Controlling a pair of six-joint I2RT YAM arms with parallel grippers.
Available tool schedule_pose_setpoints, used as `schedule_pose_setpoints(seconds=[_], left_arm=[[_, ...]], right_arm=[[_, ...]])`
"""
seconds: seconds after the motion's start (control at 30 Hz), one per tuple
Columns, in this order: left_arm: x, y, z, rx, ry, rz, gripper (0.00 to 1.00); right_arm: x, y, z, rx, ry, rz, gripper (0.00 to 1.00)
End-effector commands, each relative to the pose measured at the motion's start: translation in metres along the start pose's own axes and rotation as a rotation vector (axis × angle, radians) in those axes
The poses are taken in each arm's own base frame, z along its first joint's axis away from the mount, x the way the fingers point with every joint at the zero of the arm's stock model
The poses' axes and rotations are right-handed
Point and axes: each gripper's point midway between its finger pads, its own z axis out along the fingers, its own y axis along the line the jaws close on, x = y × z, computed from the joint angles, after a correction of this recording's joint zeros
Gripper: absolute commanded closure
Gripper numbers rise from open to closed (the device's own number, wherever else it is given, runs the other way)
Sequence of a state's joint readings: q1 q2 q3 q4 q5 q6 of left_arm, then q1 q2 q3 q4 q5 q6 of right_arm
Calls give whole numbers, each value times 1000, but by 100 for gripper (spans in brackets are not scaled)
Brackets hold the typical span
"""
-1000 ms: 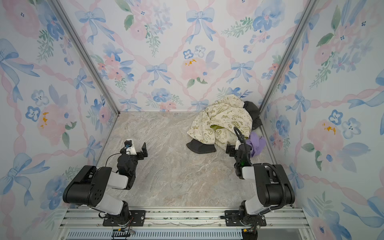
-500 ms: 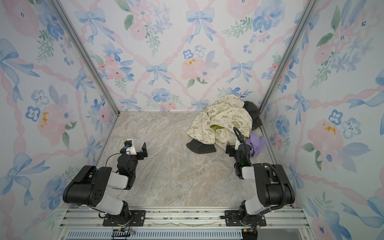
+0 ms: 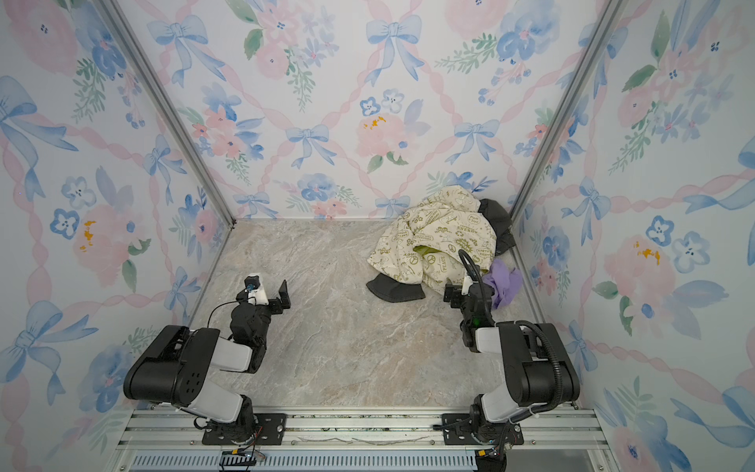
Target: Pick out a specific cloth from the pile
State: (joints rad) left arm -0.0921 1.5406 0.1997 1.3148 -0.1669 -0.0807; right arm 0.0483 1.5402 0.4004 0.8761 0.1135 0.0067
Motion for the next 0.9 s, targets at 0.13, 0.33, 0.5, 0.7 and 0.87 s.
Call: schedule_pose_setpoints(seconds=[0.13, 0.33, 0.5, 0.7, 0.87], left_arm=[[-19, 1, -12, -82, -48, 57, 2], [-29, -8, -24, -76, -38, 105, 2], [-49, -4, -34, -83, -56, 55, 2], [-70, 21, -44, -216, -81, -54, 2], [-71, 43, -48, -302, -58, -137, 2]], right_arm=[[-17, -22, -15, 137, -27, 27, 3], [-45, -15, -41, 118, -102, -6, 3], [-93, -17, -68, 122, -164, -33, 3], [-141, -24, -98, 138, -225, -33, 3], [-152, -45, -106, 219, -157, 66, 3]])
